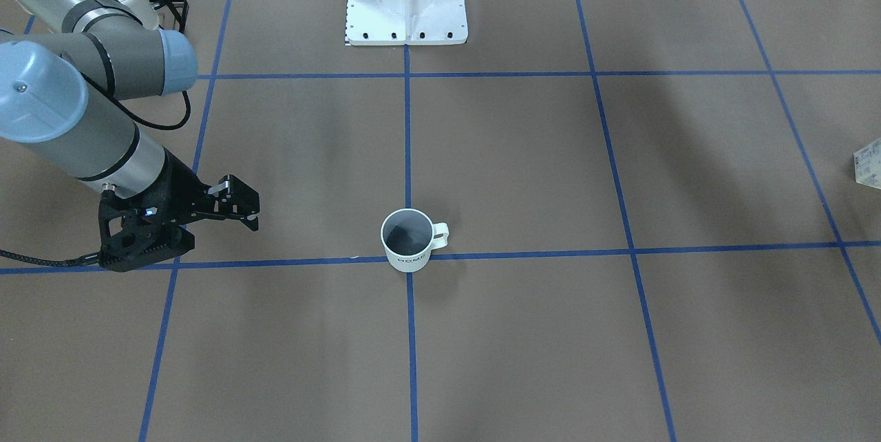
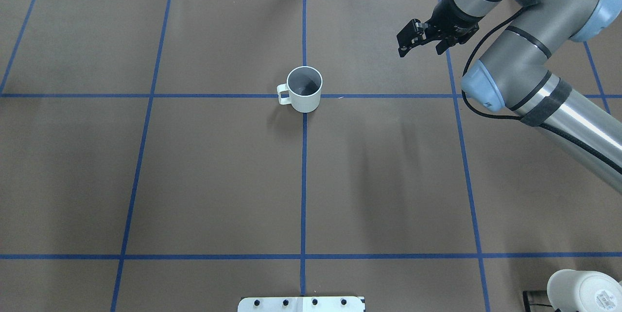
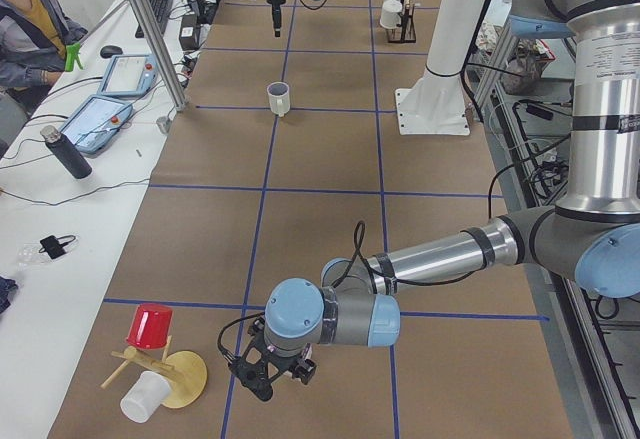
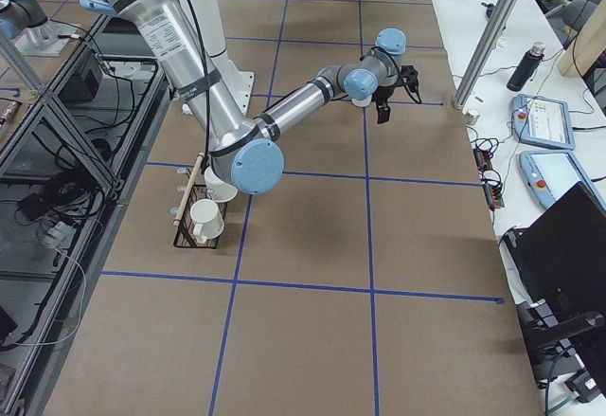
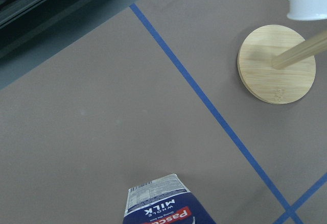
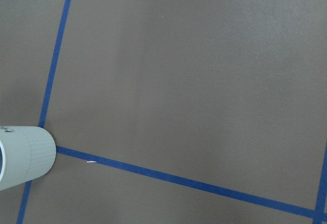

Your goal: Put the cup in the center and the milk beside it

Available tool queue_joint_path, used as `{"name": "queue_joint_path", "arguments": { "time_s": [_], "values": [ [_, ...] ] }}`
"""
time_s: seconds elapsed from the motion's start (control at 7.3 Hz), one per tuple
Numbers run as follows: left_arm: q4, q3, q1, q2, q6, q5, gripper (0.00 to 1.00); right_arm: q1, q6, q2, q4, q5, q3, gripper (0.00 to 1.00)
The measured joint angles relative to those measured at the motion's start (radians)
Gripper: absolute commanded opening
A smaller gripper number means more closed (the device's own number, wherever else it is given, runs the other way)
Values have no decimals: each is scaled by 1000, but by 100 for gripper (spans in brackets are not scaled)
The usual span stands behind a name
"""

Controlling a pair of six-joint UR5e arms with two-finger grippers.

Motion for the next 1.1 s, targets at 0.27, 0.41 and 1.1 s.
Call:
{"name": "queue_joint_path", "arguments": {
  "time_s": [0.27,0.41,1.1],
  "values": [
    [1,0,1,5,-15,-15,98,0,1,0,-2,0,3,100],
    [1,1,2,11,-21,-40,98,0,1,0,-3,1,4,100],
    [2,3,19,19,-39,-86,98,-9,1,-1,-6,-3,4,100]
  ]
}}
